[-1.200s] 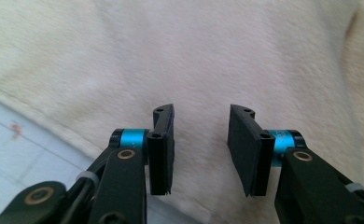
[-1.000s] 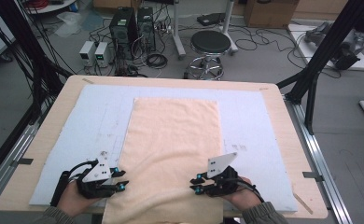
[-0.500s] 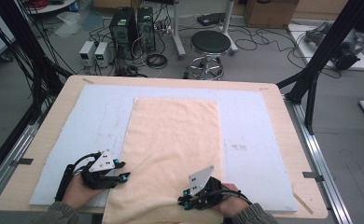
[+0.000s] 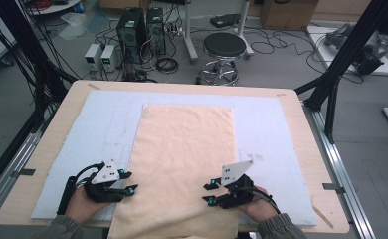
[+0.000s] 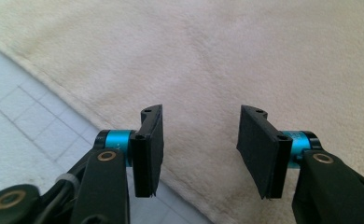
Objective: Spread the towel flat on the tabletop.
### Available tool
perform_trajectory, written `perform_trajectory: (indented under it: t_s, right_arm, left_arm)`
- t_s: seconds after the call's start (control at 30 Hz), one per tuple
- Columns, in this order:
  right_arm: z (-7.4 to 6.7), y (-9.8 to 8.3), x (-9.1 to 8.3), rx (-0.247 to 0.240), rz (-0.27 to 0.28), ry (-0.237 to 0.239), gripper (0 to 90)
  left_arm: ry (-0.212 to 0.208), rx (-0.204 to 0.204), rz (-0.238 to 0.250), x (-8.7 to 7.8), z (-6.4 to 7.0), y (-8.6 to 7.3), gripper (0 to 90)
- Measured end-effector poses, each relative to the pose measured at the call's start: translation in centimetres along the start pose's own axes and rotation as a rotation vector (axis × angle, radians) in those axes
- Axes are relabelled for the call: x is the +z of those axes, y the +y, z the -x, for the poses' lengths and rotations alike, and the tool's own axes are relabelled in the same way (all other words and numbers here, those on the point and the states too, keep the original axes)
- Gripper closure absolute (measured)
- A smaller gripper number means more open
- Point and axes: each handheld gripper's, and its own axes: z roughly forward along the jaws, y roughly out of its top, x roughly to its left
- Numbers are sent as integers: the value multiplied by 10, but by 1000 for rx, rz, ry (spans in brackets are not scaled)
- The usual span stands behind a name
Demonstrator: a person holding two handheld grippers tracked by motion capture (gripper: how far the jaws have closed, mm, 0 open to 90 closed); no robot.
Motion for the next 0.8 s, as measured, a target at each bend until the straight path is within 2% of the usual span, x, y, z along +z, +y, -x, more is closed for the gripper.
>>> perform_trajectory:
  t_s: [0.1,0.37,0.5,0.6,0.67,0.8]
  right_arm:
    - [9,0,-7,50,12,-65,474]
    - [34,-1,-16,116,14,-174,338]
    - [45,0,-20,137,-4,-216,303]
    - [56,5,-25,132,6,-263,281]
    - [64,8,-30,147,21,-276,263]
    - [78,15,-36,154,48,-284,260]
  left_arm:
    - [17,-20,23,-1,-4,3,471]
    - [48,-84,61,-2,-15,13,369]
    - [66,-109,67,-3,-22,19,331]
    - [82,-121,72,-1,-27,25,322]
    - [82,-132,71,0,-32,30,315]
    - [102,-129,81,2,-42,43,318]
